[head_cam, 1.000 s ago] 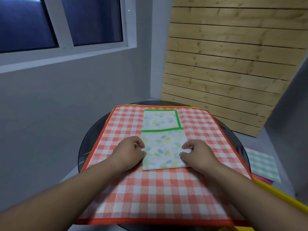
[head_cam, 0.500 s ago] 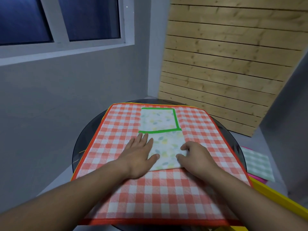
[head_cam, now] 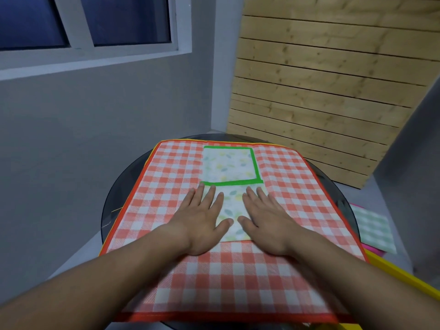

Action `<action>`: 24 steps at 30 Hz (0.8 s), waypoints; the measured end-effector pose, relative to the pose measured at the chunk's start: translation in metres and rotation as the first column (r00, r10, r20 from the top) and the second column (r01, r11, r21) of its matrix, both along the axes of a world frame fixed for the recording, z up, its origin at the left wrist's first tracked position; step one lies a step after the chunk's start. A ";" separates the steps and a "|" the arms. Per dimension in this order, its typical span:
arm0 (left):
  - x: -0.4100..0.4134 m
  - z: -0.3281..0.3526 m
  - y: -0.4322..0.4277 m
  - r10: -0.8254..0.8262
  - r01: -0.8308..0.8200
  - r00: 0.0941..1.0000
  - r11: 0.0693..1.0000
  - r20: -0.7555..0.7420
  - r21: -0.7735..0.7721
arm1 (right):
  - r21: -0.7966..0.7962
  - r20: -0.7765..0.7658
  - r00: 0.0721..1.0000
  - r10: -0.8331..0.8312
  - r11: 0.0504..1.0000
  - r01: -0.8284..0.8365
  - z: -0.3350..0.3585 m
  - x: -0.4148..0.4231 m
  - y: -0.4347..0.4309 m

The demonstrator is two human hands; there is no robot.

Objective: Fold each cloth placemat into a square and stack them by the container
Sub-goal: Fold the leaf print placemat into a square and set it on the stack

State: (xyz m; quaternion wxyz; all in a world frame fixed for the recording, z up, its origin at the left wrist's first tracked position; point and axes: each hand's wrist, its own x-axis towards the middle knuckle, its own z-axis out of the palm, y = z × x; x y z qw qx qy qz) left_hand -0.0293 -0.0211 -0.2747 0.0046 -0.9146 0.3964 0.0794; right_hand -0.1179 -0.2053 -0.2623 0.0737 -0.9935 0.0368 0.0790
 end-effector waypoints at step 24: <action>0.001 0.024 0.033 -0.159 0.018 0.945 0.898 -0.287 -0.439 | 0.501 0.185 0.982 -0.024 0.862 -0.073 0.029 -0.028 -0.023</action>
